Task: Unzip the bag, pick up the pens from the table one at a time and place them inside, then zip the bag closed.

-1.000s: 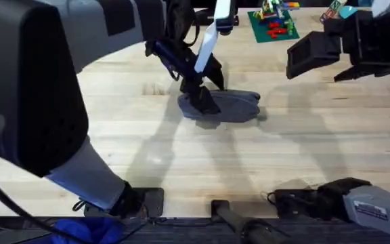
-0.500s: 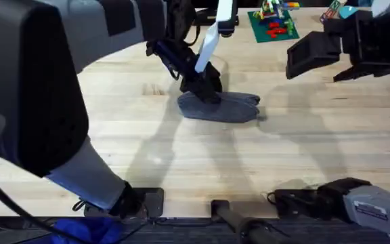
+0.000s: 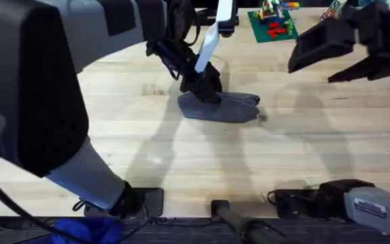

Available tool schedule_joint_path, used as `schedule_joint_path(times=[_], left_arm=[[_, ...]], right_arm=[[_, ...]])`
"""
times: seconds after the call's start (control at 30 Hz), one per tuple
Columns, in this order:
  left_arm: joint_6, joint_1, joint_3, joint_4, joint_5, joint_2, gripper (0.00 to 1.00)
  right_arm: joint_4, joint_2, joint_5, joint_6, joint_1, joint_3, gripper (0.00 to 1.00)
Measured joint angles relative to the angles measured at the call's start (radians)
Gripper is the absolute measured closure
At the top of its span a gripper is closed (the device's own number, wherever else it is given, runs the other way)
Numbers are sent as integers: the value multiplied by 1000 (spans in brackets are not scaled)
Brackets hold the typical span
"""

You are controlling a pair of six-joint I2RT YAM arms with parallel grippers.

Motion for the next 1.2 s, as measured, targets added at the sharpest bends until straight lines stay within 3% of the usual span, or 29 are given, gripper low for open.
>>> schedule_joint_path(times=[0.23,0.53,0.63,0.67,0.77,1.2], left_arm=[[0,0,0,0,0,0,958],[0,0,0,0,0,0,958],[0,0,0,0,0,0,958],[0,0,0,0,0,0,958],[0,0,0,0,0,0,958],[0,0,0,0,0,0,958]], right_arm=[[48,-94,-199,-93,-191,-121,6],[201,-130,-514,-227,-391,-411,6],[271,-130,-598,-255,-414,-499,6],[345,-130,-665,-269,-422,-586,6],[391,-130,-704,-273,-422,-657,6],[619,-66,-797,-277,-422,-811,6]])
